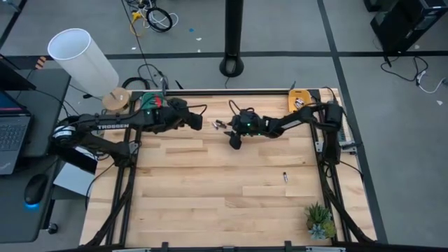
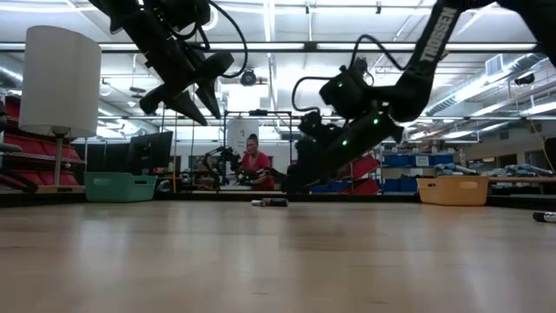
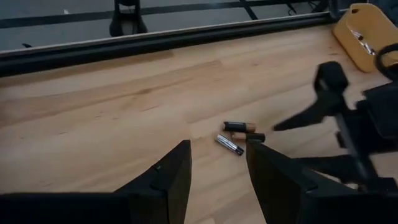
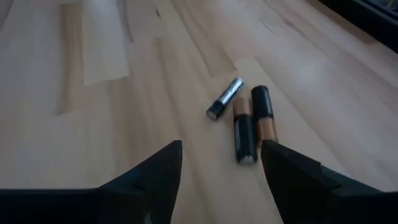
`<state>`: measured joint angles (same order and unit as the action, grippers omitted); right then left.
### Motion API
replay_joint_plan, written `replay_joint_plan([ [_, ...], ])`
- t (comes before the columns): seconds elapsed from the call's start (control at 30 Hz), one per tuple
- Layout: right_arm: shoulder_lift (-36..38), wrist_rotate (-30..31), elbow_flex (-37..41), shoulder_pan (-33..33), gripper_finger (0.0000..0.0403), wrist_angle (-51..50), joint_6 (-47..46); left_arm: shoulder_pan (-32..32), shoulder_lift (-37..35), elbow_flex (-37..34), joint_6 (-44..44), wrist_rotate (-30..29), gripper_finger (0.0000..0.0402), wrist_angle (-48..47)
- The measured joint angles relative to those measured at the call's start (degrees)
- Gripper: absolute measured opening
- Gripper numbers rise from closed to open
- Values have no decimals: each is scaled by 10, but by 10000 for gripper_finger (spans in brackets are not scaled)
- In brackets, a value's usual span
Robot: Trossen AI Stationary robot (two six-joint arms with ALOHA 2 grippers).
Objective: Sort batteries
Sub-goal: Put the black battery into the blue bin
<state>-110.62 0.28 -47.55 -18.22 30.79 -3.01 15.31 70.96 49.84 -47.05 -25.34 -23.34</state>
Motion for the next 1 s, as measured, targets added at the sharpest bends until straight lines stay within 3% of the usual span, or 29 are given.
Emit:
replay_joint_plan([
  [0.23, -50, 4, -38, -8, 205, 30, 16, -13, 0, 0, -1, 34, 165, -22],
  [0.5, -85, -4, -44, -7, 178, 63, 45, -19, 0, 0, 1, 33, 165, -24],
  [0.83, -92, -12, -46, -6, 148, 35, 38, -19, 0, 0, 1, 31, 165, -23],
  [1.0, -89, 3, -47, -6, 93, -3, 15, -19, 0, 0, 1, 31, 165, -22],
])
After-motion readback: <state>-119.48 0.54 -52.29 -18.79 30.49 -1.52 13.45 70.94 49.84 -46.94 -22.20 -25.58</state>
